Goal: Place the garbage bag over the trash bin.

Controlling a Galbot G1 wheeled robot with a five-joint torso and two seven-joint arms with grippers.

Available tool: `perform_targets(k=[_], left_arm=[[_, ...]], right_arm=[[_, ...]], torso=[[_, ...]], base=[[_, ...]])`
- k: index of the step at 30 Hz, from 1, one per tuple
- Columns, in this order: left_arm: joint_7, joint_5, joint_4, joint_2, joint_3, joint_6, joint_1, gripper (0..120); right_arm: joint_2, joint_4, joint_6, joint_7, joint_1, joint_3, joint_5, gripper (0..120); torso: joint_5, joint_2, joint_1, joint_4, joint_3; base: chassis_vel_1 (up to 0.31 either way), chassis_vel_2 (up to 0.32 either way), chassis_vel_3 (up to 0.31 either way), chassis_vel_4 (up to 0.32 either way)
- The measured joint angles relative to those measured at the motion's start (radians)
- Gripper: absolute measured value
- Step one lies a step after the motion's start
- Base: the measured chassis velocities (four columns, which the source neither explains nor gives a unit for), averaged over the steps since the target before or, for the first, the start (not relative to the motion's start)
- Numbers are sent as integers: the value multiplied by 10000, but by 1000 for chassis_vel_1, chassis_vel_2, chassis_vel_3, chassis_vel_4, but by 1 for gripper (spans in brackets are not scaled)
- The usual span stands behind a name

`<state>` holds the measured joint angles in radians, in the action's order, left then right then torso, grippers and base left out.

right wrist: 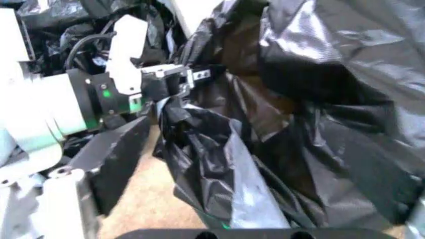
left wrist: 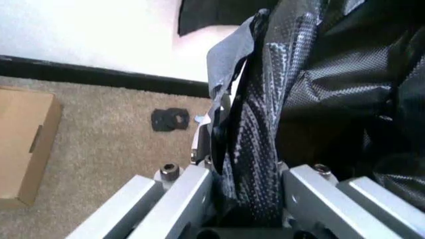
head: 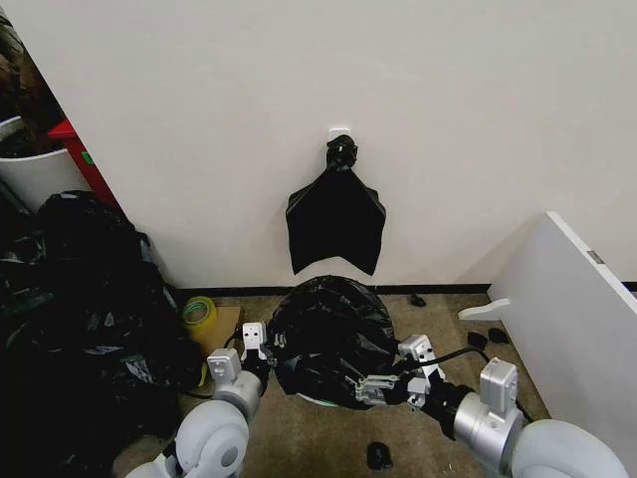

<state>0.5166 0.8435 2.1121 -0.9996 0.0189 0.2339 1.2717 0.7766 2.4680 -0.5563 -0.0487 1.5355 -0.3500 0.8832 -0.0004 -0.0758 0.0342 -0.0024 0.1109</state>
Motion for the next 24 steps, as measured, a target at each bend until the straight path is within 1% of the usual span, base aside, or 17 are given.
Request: perform_targets(k=[1,2,5,6,9,10,11,12,13,14,15,17,18,20,22,24], left_arm=[[0,0,0,0,0,0,0,0],[0,0,-12,1,-58,10,-24,0],[-3,-32,9,-16,-197,46,-11,0],[-3,-32,9,-16,-197,46,-11,0],[-3,-62,121,-65,-203,135,31,0],[-3,-62,121,-65,-203,135,31,0],[-5,-58,145,-69,-182,149,32,0],[-17,-45,199,-43,-131,171,32,0],[-22,-35,228,8,-112,177,33,0],[-22,-35,228,8,-112,177,33,0],[-23,-31,238,33,-109,180,34,0],[-25,-14,272,76,-93,185,52,0],[-25,-14,272,76,-93,185,52,0],[-25,3,309,67,-80,190,87,0],[-20,23,337,51,-76,195,139,0],[-13,37,341,48,-72,196,146,0]], right_arm=[[0,0,0,0,0,0,0,92],[0,-49,-53,10,-81,78,87,88],[-1,-305,-168,22,-568,612,161,72],[-1,-305,-168,22,-568,612,161,72],[47,-694,-240,-9,-958,1135,-150,59],[47,-694,-240,-9,-958,1135,-150,59],[62,-750,-240,-23,-1010,1206,-209,55],[103,-862,-240,-50,-1130,1359,-352,49],[135,-896,-240,-59,-1192,1426,-405,43],[135,-896,-240,-59,-1192,1426,-405,43],[148,-903,-240,-65,-1214,1446,-414,41],[188,-938,-254,-93,-1276,1525,-463,30],[188,-938,-254,-93,-1276,1525,-463,30],[191,-999,-266,-124,-1292,1606,-570,21],[205,-1022,-244,-119,-1288,1660,-798,10],[205,-1016,-243,-119,-1286,1662,-820,8]], torso=[[0,0,0,0,0],[-4,0,0,-3,0],[-3,0,0,-1,0],[-3,0,0,-1,0],[-2,0,0,0,0],[-2,0,0,0,0],[-2,0,0,0,0],[-2,0,0,-1,-1],[-1,0,0,-1,0],[-1,0,0,-1,0],[-1,0,0,-1,-1],[-3,0,0,-1,-1],[-3,0,0,-1,-1],[-2,0,0,-2,-1],[-2,0,0,-1,-1],[-3,0,0,-1,-1]], base=[[0,0,0,0],[0,0,0,0],[0,0,0,0],[0,0,0,0],[0,0,0,0],[0,0,0,0],[0,0,0,0],[0,0,0,0],[0,0,0,0],[0,0,0,0],[0,0,0,0],[0,0,0,0],[0,0,0,0],[0,0,0,0],[0,0,0,0],[0,0,0,0]])
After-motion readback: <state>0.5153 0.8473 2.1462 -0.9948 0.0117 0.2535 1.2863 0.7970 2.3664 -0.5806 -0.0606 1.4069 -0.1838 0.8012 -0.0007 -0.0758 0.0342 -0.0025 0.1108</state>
